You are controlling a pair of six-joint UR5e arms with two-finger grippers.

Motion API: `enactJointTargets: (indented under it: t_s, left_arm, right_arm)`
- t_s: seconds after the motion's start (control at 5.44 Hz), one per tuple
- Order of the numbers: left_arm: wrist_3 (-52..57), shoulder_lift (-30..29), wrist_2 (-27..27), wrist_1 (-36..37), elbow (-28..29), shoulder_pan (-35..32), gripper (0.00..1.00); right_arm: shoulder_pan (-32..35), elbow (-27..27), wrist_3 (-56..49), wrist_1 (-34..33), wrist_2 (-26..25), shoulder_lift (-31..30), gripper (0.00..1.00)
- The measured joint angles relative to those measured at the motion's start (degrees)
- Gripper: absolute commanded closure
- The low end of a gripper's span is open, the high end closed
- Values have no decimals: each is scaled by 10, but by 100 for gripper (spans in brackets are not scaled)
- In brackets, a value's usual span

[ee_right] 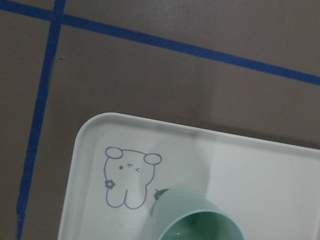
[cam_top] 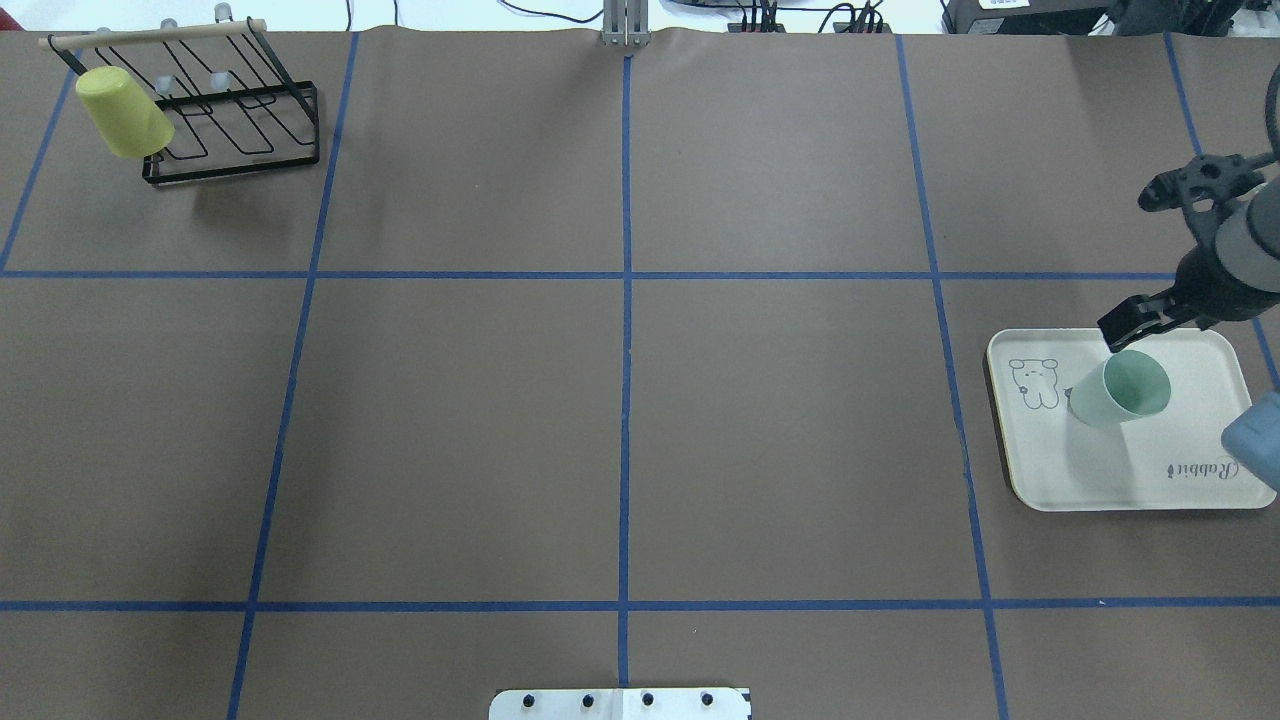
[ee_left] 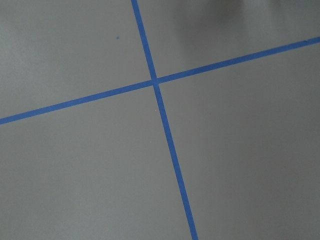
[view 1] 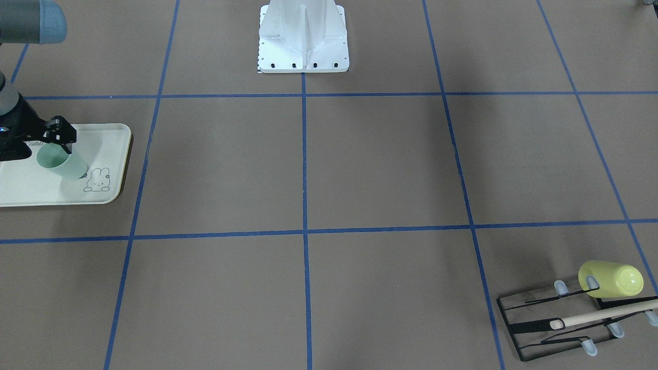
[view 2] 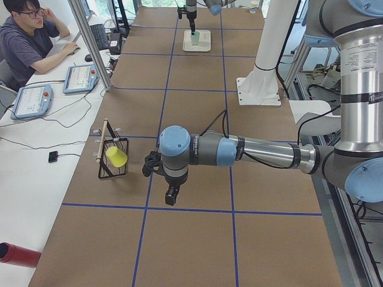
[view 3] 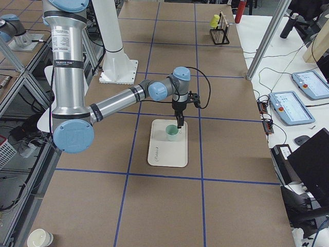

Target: Left arm grabs green cup and hands to right arm on tray

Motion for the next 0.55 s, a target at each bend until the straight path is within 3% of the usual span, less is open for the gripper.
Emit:
enactJointTargets:
  t_s: [0.55]
  left_arm:
    - [3, 26, -2, -21, -10, -7, 0]
  right_arm:
    - [158, -44, -227, -42, 87, -11, 0]
